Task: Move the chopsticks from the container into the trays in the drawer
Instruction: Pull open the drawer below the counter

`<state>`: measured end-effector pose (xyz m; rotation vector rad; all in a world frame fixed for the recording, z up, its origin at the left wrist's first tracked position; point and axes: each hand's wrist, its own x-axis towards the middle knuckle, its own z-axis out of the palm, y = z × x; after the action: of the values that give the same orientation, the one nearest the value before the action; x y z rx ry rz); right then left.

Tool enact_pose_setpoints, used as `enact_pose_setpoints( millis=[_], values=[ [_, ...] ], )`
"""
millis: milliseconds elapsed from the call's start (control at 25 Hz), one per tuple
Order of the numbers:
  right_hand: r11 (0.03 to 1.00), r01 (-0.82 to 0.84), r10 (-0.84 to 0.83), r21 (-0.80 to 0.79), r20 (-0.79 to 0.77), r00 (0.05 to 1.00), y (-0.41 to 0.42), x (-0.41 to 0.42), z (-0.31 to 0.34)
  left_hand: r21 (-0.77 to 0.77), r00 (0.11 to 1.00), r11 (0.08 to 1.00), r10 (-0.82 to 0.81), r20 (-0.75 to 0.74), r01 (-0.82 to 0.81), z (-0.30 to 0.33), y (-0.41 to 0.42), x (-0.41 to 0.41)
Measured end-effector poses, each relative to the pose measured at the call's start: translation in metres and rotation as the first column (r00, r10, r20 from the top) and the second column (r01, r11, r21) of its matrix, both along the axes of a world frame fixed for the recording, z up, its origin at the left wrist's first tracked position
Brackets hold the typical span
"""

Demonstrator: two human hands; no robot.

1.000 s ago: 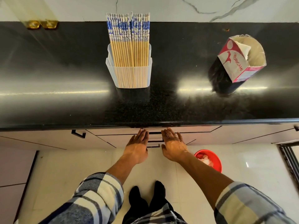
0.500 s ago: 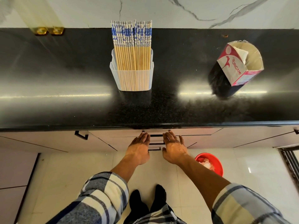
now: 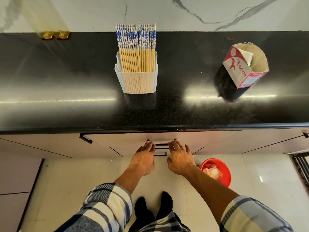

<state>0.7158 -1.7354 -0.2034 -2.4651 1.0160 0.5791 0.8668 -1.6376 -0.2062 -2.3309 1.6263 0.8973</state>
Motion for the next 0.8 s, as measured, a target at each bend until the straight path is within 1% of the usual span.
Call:
enact_pose_setpoints(
  millis=[200, 360, 560, 800],
  values=[
    [1.0, -0.012, 0.012, -0.016, 0.009, 1.0, 0.009, -0.007, 0.003, -0.006, 1.0, 1.0, 0.012, 0.01, -0.012, 0.003, 0.008, -0.009],
    [0.999, -0.042, 0.042, -0.024, 0.01, 0.999, 0.016, -0.016, 0.004, -0.038, 1.0, 0.999, 0.02, 0.011, -0.019, 0.007, 0.014, -0.017],
    [0.999, -0.044, 0.044, 0.003, 0.028, 0.999, 0.054, -0.046, 0.002, -0.066, 0.999, 0.998, 0.013, -0.033, -0.015, 0.009, 0.058, -0.038],
    [0.999, -0.039, 0.039, 0.007, 0.007, 0.999, 0.09, -0.071, 0.004, -0.044, 0.999, 0.999, 0.015, -0.05, -0.017, 0.008, 0.095, -0.064]
  ],
)
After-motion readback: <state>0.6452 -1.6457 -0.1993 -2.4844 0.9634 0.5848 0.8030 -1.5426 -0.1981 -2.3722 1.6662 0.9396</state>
